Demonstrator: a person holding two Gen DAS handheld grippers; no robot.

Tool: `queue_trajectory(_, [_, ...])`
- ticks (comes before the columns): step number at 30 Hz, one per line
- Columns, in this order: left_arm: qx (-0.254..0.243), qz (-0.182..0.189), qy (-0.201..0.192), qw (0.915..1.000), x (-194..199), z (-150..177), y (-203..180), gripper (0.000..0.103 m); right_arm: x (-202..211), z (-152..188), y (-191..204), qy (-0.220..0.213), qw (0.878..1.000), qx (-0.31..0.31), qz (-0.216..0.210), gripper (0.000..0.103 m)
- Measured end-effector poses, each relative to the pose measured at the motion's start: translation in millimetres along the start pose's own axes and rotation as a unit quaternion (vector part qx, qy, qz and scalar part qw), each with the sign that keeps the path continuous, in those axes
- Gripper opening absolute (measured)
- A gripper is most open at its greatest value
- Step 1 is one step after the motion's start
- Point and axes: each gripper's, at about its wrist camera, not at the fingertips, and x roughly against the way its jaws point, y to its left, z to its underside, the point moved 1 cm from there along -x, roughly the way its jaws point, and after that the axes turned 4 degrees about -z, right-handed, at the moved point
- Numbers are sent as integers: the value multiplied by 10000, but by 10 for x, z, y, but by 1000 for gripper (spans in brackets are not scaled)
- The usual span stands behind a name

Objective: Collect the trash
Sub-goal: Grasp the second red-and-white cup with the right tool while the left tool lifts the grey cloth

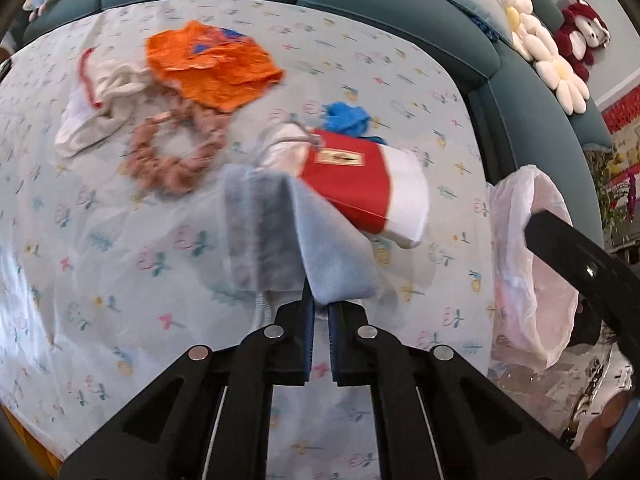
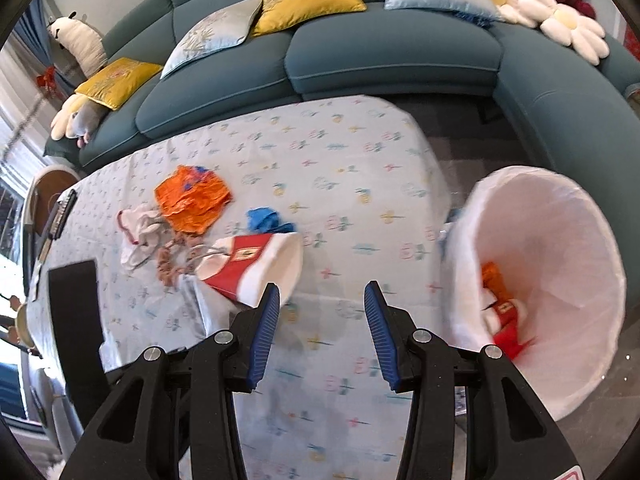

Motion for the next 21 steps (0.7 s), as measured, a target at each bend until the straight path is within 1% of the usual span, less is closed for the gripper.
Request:
queue_trajectory(2, [126, 17, -33, 9999, 51, 16, 125, 5, -71, -4, 82, 47, 10000, 15, -73, 44])
queue_trajectory(5, [214, -55, -128, 9997, 127, -3, 265, 5, -220, 11, 197, 188, 9996, -16, -208, 44])
queue_trajectory(10, [299, -251, -267, 9989, 226, -86, 464, 5, -457, 92, 305, 454, 9979, -186, -417, 42])
queue_trajectory(12, [351, -265, -298, 9986, 250, -119, 526, 5, -534, 132, 337, 546, 9975, -176, -410, 41])
queue_trajectory(14, [417, -241, -296, 9984, 263, -143, 611, 5, -603, 160, 368, 621, 9970, -164, -421, 38])
queue_trajectory(16, [457, -240, -293, 9982, 274, -162, 672, 5, -674, 180, 395, 707, 9963, -183, -451, 28])
queue_trajectory(17, [464, -248, -299, 9982, 282, -166, 692, 5, -693, 187, 402, 728, 9961, -192, -451, 25])
queue_trajectory(19, [490, -236, -312, 9980, 296, -176, 726, 5, -717, 207, 422, 754, 9962, -164, -411, 9])
queue_trajectory(20, [502, -209, -328, 9980, 309, -184, 744, 5, -712, 212, 424, 760, 9962, -150, -406, 8])
queue_trajectory(21, [501, -207, -340, 9980, 316, -184, 749, 5, -698, 211, 426, 746, 9963, -138, -412, 4])
